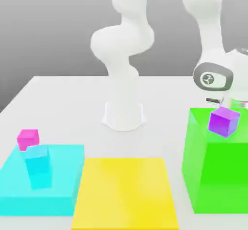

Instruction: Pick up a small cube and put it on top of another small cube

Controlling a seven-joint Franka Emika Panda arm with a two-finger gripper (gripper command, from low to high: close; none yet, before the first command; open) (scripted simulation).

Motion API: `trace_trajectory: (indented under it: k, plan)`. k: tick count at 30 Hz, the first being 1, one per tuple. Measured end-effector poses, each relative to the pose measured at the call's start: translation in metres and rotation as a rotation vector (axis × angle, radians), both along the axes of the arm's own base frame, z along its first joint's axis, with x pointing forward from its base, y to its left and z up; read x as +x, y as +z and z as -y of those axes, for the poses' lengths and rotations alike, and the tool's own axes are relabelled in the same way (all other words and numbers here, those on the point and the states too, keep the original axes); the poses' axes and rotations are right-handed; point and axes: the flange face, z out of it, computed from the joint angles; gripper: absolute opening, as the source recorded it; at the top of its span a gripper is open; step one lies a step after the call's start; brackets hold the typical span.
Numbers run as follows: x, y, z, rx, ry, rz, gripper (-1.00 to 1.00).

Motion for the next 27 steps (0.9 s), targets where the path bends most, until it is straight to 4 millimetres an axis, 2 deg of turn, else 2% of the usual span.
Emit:
trace_trajectory:
  k: [9, 10, 11, 12, 14, 15, 17, 19, 21, 24, 27]
  plan:
    - [0.111, 0.084, -0.061, 0.280, -0.433, 0.033, -1.00]
    - [0.133, 0.097, -0.055, 0.307, -0.503, 0.042, -1.00]
    - [0.159, 0.110, -0.040, 0.329, -0.583, 0.055, -1.00]
    - [0.187, 0.123, -0.018, 0.348, -0.673, 0.070, -1.00]
    - [0.246, 0.152, 0.048, 0.383, -0.882, 0.110, -1.00]
    - [0.265, 0.161, 0.084, 0.379, -0.962, 0.129, -1.00]
    - [0.284, 0.170, 0.153, 0.346, -1.087, 0.156, -1.00]
    - [0.289, 0.174, 0.221, 0.301, -1.201, 0.174, -1.00]
    - [0.284, 0.176, 0.283, 0.256, -1.304, 0.181, -1.00]
    - [0.264, 0.174, 0.362, 0.190, -1.443, 0.175, -1.00]
    - [0.230, 0.168, 0.438, 0.130, -1.593, 0.154, -1.00]
